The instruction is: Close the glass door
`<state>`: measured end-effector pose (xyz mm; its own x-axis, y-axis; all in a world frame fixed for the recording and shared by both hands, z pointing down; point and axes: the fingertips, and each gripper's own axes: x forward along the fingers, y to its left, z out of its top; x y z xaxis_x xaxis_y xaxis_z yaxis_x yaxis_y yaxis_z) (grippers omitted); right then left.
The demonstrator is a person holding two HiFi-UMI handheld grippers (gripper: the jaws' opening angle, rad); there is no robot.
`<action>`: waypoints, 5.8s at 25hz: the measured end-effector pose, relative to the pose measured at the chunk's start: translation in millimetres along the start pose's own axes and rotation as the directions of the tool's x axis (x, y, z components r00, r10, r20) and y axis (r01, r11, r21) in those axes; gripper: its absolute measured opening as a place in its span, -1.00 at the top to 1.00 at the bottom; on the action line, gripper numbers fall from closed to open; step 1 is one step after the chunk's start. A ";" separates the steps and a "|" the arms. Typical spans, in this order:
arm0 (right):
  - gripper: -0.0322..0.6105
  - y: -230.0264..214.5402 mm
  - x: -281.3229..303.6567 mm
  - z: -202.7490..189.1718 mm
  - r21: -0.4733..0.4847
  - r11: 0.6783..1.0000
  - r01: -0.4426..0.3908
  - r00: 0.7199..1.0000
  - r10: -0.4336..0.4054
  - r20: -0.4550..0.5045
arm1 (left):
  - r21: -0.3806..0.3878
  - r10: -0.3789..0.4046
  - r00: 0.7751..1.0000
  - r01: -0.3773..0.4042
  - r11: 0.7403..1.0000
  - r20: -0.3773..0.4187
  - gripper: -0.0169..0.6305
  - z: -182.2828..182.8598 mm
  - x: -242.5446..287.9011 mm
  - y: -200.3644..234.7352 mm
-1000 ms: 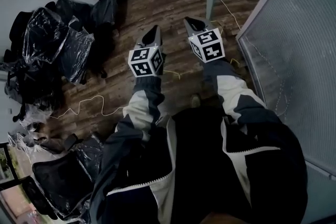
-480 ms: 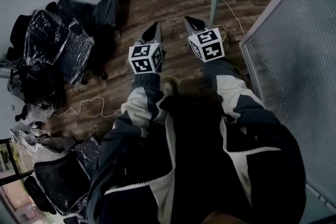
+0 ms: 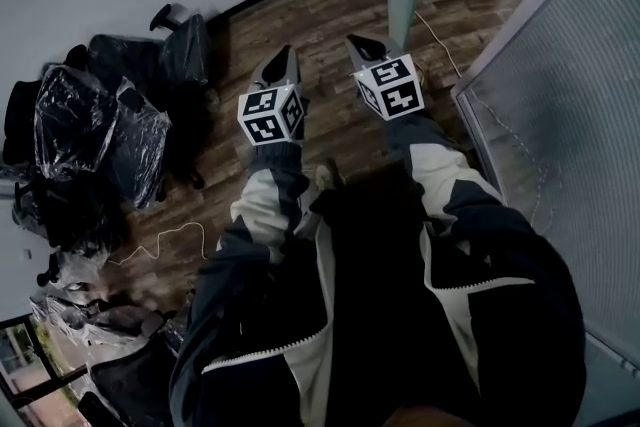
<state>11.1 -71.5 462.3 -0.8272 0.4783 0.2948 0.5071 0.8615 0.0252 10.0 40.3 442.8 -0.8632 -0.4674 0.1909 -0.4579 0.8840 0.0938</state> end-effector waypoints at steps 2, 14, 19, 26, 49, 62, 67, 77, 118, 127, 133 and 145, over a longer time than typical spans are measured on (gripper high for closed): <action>0.89 -12.8 22.9 3.9 0.014 0.999 0.035 0.999 -0.034 -0.004 | -0.002 -0.018 1.000 0.018 1.000 -0.011 0.94 -0.4 21.7 21.5; 0.89 -62.9 178.9 48.4 -0.005 0.977 0.213 0.975 -0.213 -0.062 | -0.007 -0.149 0.989 0.149 0.989 -0.006 0.94 32.6 157.2 153.6; 0.89 -106.4 204.5 57.5 0.057 0.953 0.296 0.954 -0.292 -0.074 | -0.028 -0.193 0.981 0.192 0.981 -0.004 0.94 35.0 199.5 172.7; 0.89 -165.8 249.8 70.8 0.089 0.943 0.320 0.947 -0.314 -0.071 | -0.021 -0.212 0.977 0.212 0.977 -0.008 0.94 56.9 266.2 181.2; 0.89 -306.6 206.8 97.2 0.161 0.655 0.739 0.670 -0.740 -0.064 | 0.107 -0.800 0.587 0.809 0.578 -0.120 0.94 101.3 451.7 -13.2; 0.89 -292.3 112.8 70.1 0.118 0.290 0.950 0.310 -0.923 -0.229 | 0.065 -0.949 0.257 0.966 0.249 -0.182 0.94 87.4 431.6 -77.3; 0.85 -298.3 123.0 67.8 -0.096 0.307 0.947 0.268 -0.918 -0.291 | 0.046 -0.956 0.239 0.971 0.235 -0.171 0.94 89.1 437.1 -73.3; 0.21 -334.6 156.9 32.9 -0.780 0.467 0.416 0.049 -0.869 -0.493 | 0.013 -0.955 0.253 0.967 0.254 -0.154 0.94 89.3 445.2 -60.2; 0.61 -516.8 32.1 -29.4 -0.904 0.406 0.134 -0.016 -0.911 -0.412 | -0.017 -0.946 0.299 0.953 0.303 -0.128 0.94 107.0 441.1 -169.6; 0.58 -590.6 -3.0 -48.2 -0.891 0.444 0.096 -0.019 -0.894 -0.448 | -0.024 -0.911 0.376 0.923 0.385 -0.168 0.94 89.5 456.6 -172.6; 0.59 -620.8 -11.8 -50.1 -0.887 0.447 0.117 -0.035 -0.890 -0.454 | -0.022 -0.893 0.417 0.904 0.427 -0.172 0.94 87.0 468.7 -166.4; 0.62 -630.0 -10.7 -49.0 -0.892 0.429 0.141 -0.016 -0.900 -0.435 | -0.019 -0.883 0.436 0.895 0.446 -0.174 0.94 86.1 476.4 -167.5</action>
<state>-287.7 -627.7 490.1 -0.3381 -0.8571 0.3886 0.3169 0.2851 0.9046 -342.9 -331.0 433.9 0.0649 -0.9832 0.1703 -0.9727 -0.0242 0.2309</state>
